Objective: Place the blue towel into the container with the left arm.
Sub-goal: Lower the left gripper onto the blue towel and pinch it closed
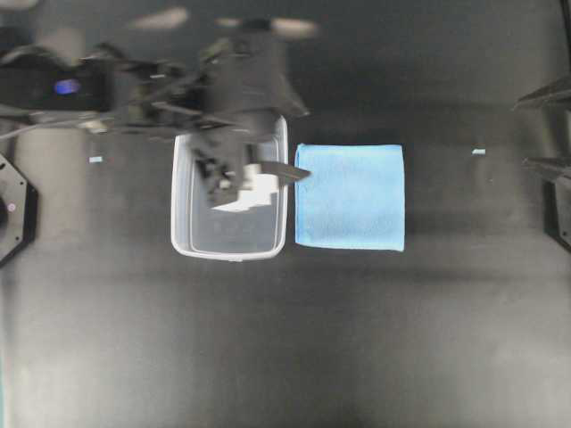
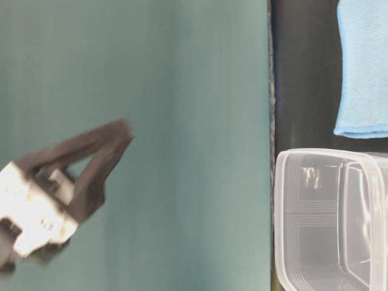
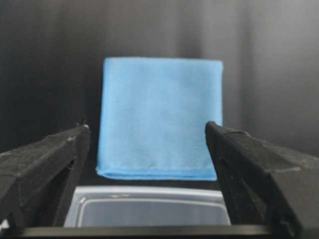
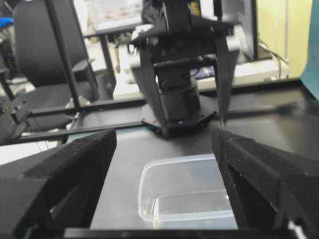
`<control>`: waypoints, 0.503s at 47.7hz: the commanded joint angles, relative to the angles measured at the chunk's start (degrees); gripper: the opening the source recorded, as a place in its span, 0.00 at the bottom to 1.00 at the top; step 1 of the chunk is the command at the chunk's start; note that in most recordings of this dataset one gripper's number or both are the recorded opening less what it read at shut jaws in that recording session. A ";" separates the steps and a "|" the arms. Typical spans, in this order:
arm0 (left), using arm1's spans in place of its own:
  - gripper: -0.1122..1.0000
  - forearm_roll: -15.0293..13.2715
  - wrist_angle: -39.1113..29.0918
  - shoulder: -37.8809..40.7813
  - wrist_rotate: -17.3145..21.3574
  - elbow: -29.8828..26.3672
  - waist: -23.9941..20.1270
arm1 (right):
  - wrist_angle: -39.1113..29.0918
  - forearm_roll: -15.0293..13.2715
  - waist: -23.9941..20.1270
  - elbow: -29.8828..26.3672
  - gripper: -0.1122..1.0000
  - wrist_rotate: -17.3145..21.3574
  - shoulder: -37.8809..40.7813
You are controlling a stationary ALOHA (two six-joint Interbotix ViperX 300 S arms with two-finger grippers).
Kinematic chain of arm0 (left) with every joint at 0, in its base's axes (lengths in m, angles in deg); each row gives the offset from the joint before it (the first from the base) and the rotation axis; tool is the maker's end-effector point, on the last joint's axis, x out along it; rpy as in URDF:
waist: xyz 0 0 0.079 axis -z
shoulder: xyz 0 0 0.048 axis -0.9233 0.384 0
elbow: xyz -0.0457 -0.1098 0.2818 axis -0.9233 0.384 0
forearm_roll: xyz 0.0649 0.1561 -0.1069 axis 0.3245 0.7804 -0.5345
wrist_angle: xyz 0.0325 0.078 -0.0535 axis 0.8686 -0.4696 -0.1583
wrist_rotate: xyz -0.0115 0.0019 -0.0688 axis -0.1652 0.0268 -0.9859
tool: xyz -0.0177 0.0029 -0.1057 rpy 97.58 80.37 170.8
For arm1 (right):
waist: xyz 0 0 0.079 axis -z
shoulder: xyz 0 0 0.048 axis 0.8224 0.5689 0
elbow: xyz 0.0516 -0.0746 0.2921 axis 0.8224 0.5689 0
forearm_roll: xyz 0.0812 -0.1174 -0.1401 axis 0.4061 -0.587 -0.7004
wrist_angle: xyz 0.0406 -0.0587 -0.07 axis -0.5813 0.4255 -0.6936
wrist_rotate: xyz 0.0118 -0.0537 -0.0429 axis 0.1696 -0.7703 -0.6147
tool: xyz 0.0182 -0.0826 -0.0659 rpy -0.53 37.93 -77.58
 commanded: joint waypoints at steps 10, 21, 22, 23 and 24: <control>0.91 0.18 -6.50 17.23 5.10 -13.89 0.70 | -0.62 0.18 -0.18 -0.79 0.78 -0.26 -0.79; 0.91 0.18 -6.15 26.46 5.19 -17.75 0.97 | -0.62 0.18 -0.09 -0.70 0.78 -0.35 -1.58; 0.91 0.18 -6.06 26.98 5.19 -17.84 1.05 | -0.70 0.18 -0.09 -0.70 0.78 -0.35 -1.67; 0.91 0.26 -5.80 27.51 5.19 -17.93 1.14 | -0.79 0.18 -0.09 -0.70 0.77 -0.44 -1.85; 0.91 0.26 -5.71 28.04 5.19 -17.93 1.23 | -0.88 0.18 -0.09 -0.70 0.78 -0.44 -1.93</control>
